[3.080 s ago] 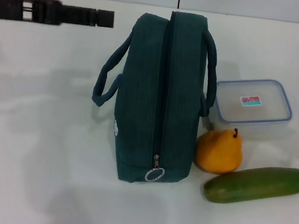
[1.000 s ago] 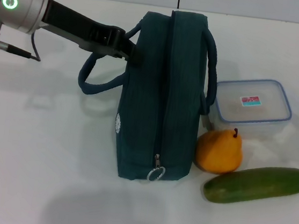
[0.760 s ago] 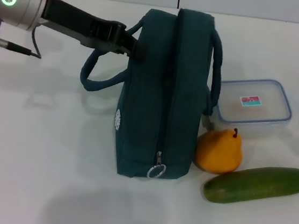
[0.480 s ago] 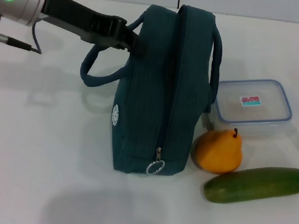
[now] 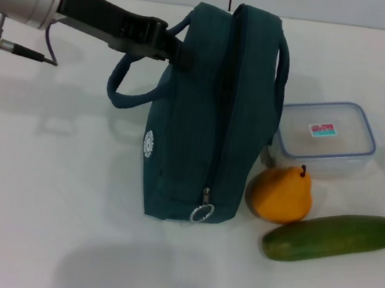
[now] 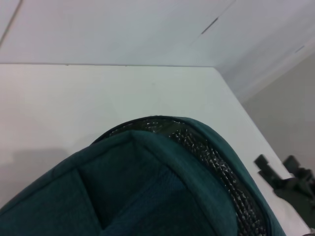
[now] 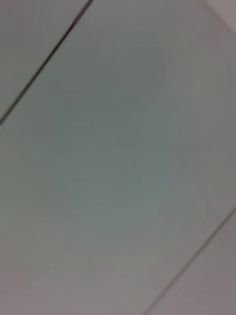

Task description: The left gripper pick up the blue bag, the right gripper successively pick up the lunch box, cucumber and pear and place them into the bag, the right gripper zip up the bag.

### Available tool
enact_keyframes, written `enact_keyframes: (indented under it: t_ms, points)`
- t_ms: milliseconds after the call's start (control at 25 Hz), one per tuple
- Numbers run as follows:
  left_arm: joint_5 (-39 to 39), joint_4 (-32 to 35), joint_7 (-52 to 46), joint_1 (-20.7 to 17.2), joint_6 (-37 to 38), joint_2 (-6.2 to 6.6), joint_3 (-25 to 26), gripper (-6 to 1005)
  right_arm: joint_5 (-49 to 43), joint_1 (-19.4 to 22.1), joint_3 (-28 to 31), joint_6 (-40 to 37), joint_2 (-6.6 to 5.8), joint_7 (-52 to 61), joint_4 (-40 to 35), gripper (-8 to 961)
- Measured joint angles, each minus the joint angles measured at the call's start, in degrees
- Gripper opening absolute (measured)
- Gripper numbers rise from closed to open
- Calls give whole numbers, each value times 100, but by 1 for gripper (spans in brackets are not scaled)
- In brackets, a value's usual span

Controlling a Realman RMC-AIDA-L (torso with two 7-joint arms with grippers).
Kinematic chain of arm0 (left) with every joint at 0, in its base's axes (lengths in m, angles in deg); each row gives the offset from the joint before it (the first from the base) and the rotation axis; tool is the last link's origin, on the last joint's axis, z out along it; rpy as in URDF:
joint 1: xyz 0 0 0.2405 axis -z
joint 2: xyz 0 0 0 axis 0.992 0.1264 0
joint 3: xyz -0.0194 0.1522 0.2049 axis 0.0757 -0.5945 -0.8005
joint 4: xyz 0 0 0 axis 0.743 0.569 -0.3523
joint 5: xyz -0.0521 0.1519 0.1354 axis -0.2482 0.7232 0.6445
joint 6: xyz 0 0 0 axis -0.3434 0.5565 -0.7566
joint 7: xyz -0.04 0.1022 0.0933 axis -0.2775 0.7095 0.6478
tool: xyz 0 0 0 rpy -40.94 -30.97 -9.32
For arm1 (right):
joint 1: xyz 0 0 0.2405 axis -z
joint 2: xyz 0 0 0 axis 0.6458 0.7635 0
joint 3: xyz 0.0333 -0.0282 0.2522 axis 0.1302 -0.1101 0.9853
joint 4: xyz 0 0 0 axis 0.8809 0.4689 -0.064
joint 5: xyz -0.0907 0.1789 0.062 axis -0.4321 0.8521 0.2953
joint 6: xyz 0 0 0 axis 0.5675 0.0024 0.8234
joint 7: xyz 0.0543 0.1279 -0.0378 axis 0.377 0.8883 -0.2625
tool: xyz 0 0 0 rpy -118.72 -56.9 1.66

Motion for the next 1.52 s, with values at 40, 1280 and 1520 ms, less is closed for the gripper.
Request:
enact_keyframes:
  t_ms: [40,1280,1520]
  points:
    - [-14,1,1,1,0,-3,-4,53,44,-19,1,98,5,91,88,789]
    - [-105,-40,419,-105,-1,-19,-79,55,-367,-965,69,1304,37,1361,805,768]
    - [-88,-40,422,-103,-1,-19,-79,55,-366,-927,70,1304,37,1377,805,764]
